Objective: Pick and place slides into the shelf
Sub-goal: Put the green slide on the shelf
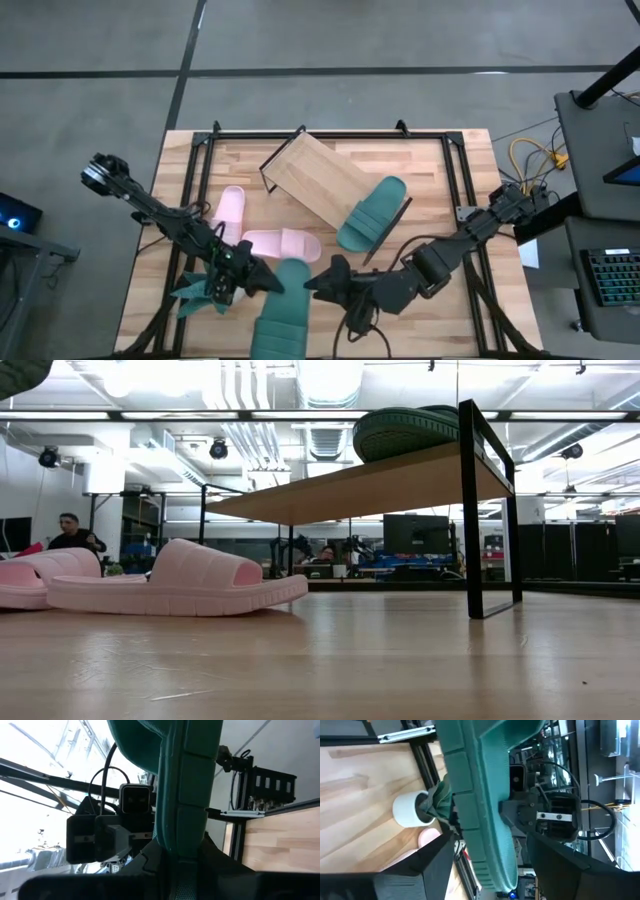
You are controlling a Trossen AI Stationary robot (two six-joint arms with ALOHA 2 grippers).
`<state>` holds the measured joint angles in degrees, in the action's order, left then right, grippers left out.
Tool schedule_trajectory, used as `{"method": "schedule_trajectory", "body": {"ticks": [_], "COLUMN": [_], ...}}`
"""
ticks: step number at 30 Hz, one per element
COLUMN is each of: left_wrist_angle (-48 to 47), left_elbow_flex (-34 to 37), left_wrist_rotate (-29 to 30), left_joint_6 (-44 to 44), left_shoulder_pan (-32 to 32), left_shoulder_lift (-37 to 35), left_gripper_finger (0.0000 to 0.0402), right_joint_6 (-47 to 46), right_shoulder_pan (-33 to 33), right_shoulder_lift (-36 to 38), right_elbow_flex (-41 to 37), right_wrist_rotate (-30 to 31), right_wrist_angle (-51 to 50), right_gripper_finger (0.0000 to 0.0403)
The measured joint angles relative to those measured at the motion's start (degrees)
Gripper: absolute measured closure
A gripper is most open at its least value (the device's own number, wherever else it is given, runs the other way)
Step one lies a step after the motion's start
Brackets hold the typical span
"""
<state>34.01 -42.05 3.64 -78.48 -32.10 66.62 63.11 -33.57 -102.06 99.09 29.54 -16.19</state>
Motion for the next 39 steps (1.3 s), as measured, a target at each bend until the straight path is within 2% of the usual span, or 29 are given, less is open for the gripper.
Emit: {"method": "schedule_trajectory", "body": {"ticks": [7, 11, 14, 20, 23, 25, 28, 31, 33, 36, 39], "left_wrist_angle": [5.3, 6.1, 6.2, 6.4, 6.4, 7.1, 10.2, 9.7, 8.0, 2.1, -1.2], "left_elbow_flex": [-0.6, -0.6, -0.6, -0.6, -0.6, -0.6, -0.6, -0.6, -0.6, -0.6, -0.5], "left_wrist_rotate": [2.1, 2.7, 2.8, 2.7, 2.8, 3.3, 9.2, 20.7, 27.8, 35.5, 40.5], "left_joint_6": [-2.0, -2.0, -2.0, -1.9, -1.3, 0.4, 4.7, 7.5, 8.9, 9.3, 10.9], "left_shoulder_pan": [0.6, 1.0, 1.0, 1.0, 1.0, 1.0, 0.9, 0.3, -0.3, -1.8, -3.8], "left_shoulder_lift": [3.3, 3.7, 3.7, 3.6, 3.6, 3.6, 3.3, 1.3, 0.0, -2.1, -2.9], "left_gripper_finger": [0.0359, 0.0359, 0.0359, 0.0359, 0.0357, 0.0334, 0.0274, 0.0215, 0.0180, 0.0143, 0.0127], "right_joint_6": [-0.5, -0.5, -0.5, 0.6, 1.4, 1.4, 1.4, 1.4, 1.2, -0.9, -4.9], "right_shoulder_pan": [0.6, 0.6, 0.6, 0.6, 0.6, 0.6, 0.5, 0.6, 0.7, 0.8, 0.6], "right_shoulder_lift": [0.0, 0.0, 0.0, 0.0, 0.0, 0.0, 0.0, 0.0, 0.0, 0.0, 0.2], "right_elbow_flex": [0.0, 0.0, 0.0, 0.0, 0.0, 0.0, 0.0, 0.0, 0.0, 0.0, 0.0], "right_wrist_rotate": [-0.1, 0.2, 0.8, 1.3, 1.4, 1.9, 7.4, 14.9, 17.1, 19.9, 23.9], "right_wrist_angle": [0.7, 0.6, 0.5, 0.1, 0.1, 0.2, 0.7, 0.0, -1.3, -5.4, -10.1], "right_gripper_finger": [0.0178, 0.0198, 0.0232, 0.0348, 0.0360, 0.0360, 0.0360, 0.0360, 0.0360, 0.0360, 0.0360]}}
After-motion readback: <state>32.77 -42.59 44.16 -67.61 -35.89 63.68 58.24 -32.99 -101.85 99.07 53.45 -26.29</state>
